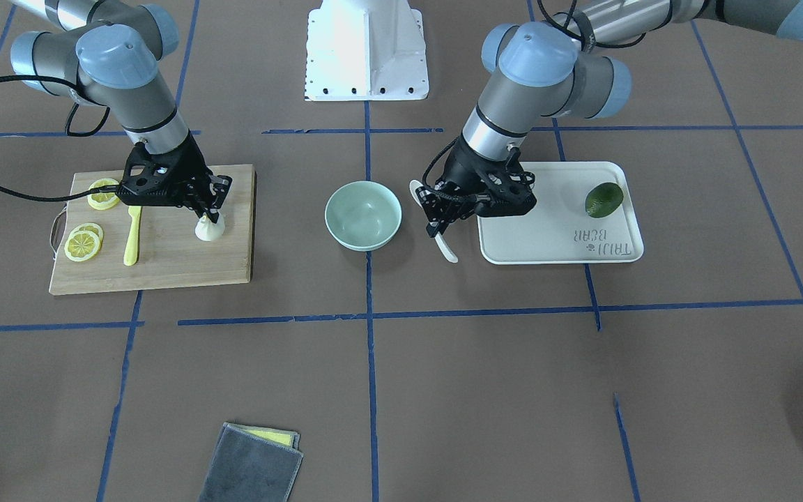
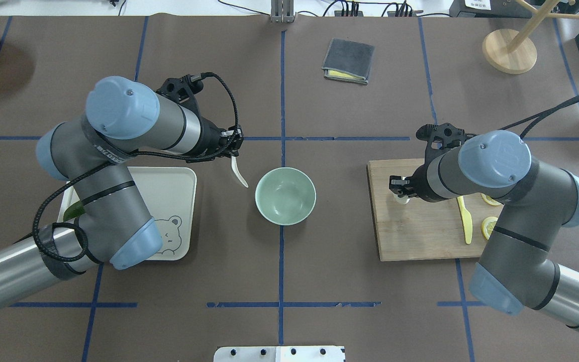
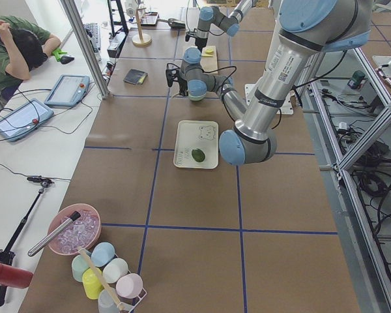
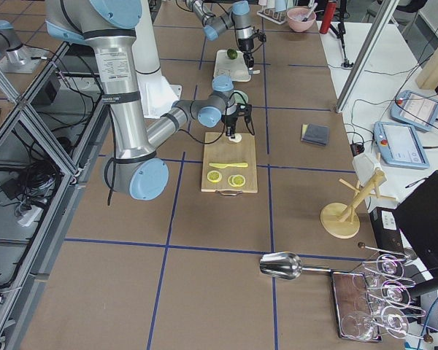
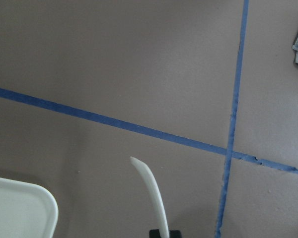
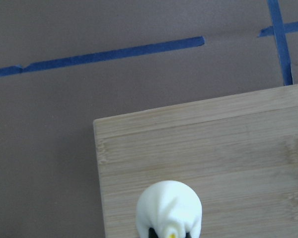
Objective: Put spoon and bun in bowl
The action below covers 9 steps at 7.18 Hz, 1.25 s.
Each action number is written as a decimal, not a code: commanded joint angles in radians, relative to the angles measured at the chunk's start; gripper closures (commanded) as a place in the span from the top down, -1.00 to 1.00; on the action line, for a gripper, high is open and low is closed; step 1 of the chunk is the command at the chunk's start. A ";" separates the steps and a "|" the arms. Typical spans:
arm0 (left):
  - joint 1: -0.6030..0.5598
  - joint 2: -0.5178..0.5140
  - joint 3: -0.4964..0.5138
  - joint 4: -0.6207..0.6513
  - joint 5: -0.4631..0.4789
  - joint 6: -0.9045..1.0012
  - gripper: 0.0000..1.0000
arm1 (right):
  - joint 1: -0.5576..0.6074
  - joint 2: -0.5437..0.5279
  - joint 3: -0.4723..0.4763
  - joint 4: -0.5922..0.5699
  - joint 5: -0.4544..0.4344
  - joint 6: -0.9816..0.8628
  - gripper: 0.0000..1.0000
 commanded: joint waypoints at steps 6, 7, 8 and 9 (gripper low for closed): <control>0.066 -0.107 0.124 -0.092 0.007 -0.091 0.59 | 0.060 0.066 0.004 0.000 0.060 0.009 -1.00; 0.066 -0.104 0.124 -0.092 0.007 -0.087 1.00 | 0.060 0.075 0.004 -0.001 0.060 0.009 -1.00; 0.063 -0.100 0.118 -0.089 0.007 -0.080 1.00 | 0.059 0.089 0.004 -0.001 0.060 0.011 -1.00; 0.043 -0.097 0.110 -0.083 0.005 -0.058 1.00 | 0.057 0.108 0.003 -0.001 0.060 0.012 -1.00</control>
